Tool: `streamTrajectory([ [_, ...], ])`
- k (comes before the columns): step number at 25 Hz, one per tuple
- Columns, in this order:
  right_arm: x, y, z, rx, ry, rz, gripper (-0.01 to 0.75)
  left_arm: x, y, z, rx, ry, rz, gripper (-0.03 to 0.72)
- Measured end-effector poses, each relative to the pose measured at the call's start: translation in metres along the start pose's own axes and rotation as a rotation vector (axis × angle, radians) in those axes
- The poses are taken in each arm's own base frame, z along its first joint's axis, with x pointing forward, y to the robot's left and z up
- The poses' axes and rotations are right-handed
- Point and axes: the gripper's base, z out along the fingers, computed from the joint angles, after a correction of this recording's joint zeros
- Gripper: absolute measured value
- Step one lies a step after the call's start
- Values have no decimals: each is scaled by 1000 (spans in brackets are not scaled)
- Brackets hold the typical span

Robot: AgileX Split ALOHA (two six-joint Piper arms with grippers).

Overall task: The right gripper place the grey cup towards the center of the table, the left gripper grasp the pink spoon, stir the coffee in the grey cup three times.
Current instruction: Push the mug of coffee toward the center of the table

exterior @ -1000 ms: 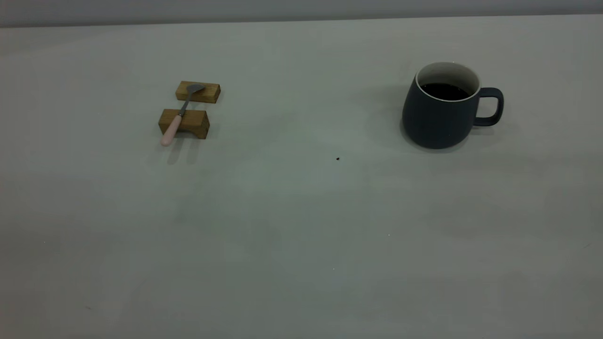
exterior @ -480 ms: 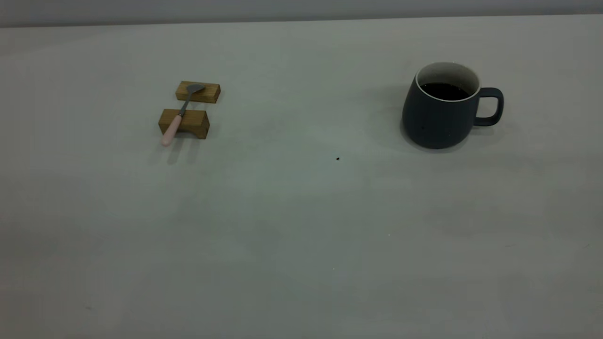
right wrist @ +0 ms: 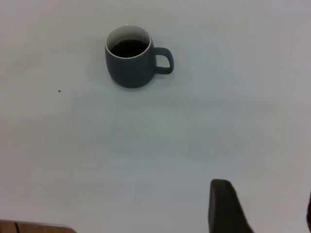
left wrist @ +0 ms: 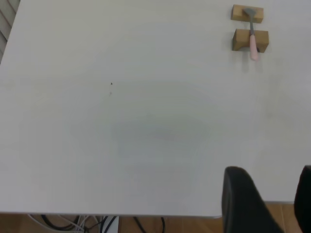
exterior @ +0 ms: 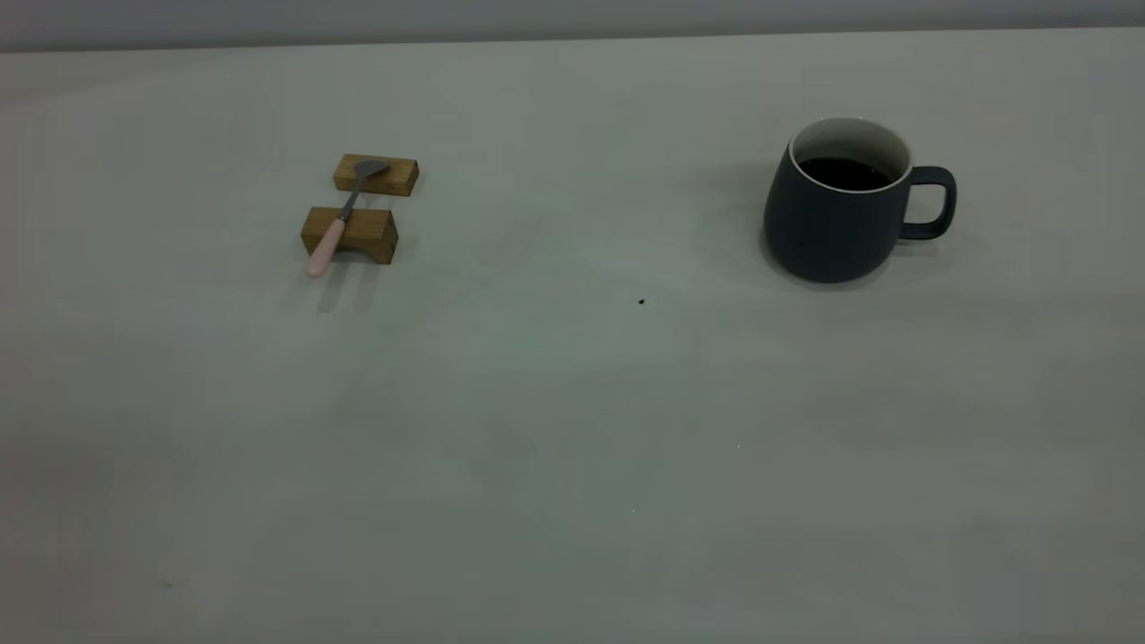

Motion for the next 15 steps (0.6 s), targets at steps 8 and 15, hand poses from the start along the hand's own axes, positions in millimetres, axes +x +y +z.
streamTrajectory([
  [8, 0, 0, 0, 0, 0, 0, 438, 0, 0, 0, 0, 0, 0, 340],
  [15, 0, 1, 0, -9, 0, 4, 438, 0, 0, 0, 0, 0, 0, 340],
])
